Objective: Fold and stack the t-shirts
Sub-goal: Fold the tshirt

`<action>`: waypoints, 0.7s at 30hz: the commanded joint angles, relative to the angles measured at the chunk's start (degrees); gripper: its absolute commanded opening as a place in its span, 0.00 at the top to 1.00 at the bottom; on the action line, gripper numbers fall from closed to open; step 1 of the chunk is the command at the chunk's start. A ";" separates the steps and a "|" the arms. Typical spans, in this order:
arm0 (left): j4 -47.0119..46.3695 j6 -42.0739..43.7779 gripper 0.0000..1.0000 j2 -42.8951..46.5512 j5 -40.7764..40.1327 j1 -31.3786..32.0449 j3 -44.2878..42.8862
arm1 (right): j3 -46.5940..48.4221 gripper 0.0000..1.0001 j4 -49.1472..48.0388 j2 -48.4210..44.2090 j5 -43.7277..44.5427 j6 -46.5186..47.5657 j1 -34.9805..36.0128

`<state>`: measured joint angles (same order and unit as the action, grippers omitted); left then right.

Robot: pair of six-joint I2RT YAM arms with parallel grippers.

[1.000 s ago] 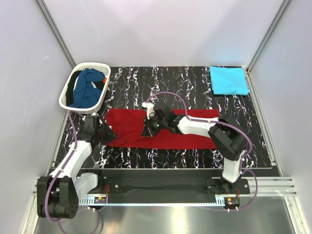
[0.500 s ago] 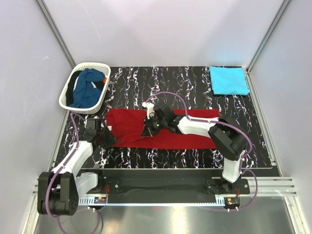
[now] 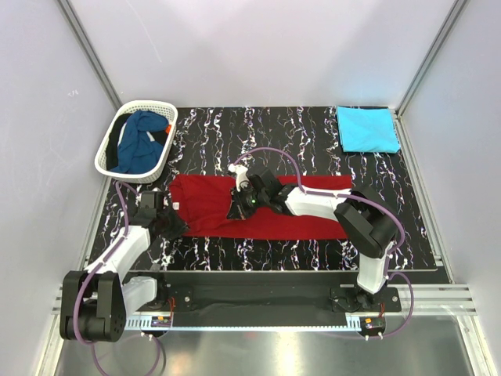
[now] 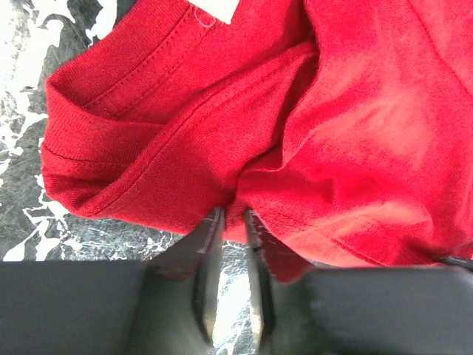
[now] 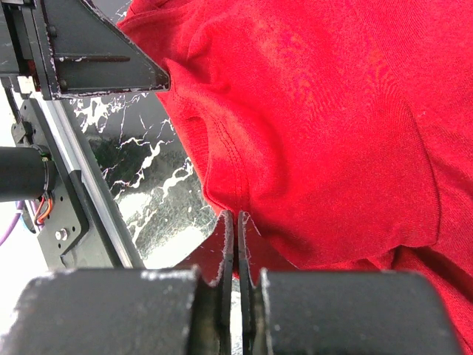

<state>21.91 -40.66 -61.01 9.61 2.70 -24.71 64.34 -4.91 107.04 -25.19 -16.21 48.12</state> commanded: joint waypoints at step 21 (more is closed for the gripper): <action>4.01 -0.82 1.00 5.20 -0.90 0.64 -4.82 | -1.32 1.00 -2.04 -2.89 -1.26 -2.34 0.49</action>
<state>25.17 -40.91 -57.63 9.61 3.11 -26.72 63.55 -4.93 106.94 -25.17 -17.91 48.12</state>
